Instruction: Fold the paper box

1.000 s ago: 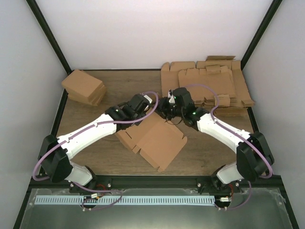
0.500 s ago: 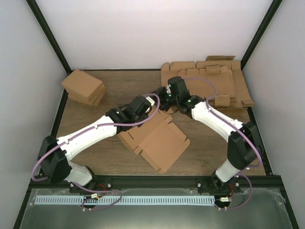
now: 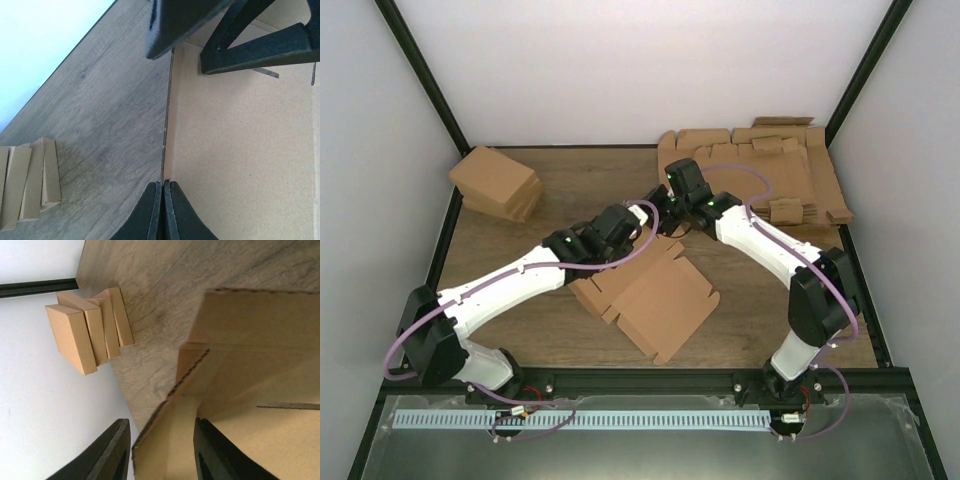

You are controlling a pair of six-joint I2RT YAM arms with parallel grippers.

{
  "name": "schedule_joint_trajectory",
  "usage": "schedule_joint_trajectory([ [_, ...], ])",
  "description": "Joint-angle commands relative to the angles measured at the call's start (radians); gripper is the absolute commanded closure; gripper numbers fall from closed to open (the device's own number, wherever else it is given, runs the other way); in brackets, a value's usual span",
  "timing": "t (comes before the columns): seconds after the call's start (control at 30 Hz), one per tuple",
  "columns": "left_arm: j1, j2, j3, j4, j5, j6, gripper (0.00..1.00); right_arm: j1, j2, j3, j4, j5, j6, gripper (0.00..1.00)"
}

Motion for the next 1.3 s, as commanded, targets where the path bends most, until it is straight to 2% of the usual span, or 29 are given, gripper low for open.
schedule_joint_trajectory([
  [0.0, -0.019, -0.020, -0.009, 0.025, -0.049, 0.019, 0.96, -0.004, 0.010, 0.039, -0.041, 0.019, -0.003, 0.67],
  [0.17, -0.024, -0.023, -0.017, 0.034, -0.045, 0.018, 0.95, -0.004, 0.010, 0.041, -0.028, 0.006, -0.017, 0.86],
  [0.27, -0.025, -0.026, -0.001, 0.011, 0.013, 0.001, 0.85, -0.005, 0.003, 0.038, -0.014, 0.002, -0.045, 0.97],
  [0.33, -0.021, -0.030, 0.033, -0.020, 0.084, -0.030, 0.70, -0.005, -0.003, 0.026, 0.024, -0.020, -0.078, 0.99],
  [0.4, -0.016, -0.038, 0.066, -0.045, 0.169, -0.063, 0.49, -0.008, -0.012, -0.021, 0.109, -0.060, -0.101, 0.99],
  [0.5, 0.030, -0.067, 0.105, -0.075, 0.324, -0.114, 0.22, -0.014, -0.030, -0.091, 0.255, -0.126, -0.125, 0.99],
  [0.57, 0.103, -0.088, 0.122, -0.092, 0.467, -0.148, 0.12, -0.021, -0.038, -0.122, 0.304, -0.151, -0.149, 0.99],
  [0.63, 0.189, -0.108, 0.118, -0.101, 0.612, -0.181, 0.07, -0.027, -0.046, -0.156, 0.361, -0.188, -0.178, 0.99],
  [0.73, 0.309, -0.122, 0.081, -0.092, 0.838, -0.210, 0.06, -0.042, -0.074, -0.253, 0.511, -0.250, -0.193, 0.99],
  [0.9, 0.402, -0.103, -0.018, -0.044, 1.023, -0.245, 0.06, -0.062, -0.102, -0.398, 0.715, -0.341, -0.192, 0.99],
  [1.13, 0.437, -0.090, -0.145, 0.081, 1.156, -0.303, 0.11, -0.079, -0.101, -0.557, 0.966, -0.381, -0.204, 0.99],
  [1.27, 0.434, -0.062, -0.180, 0.106, 1.217, -0.308, 0.21, -0.083, -0.082, -0.603, 1.068, -0.385, -0.217, 0.99],
])
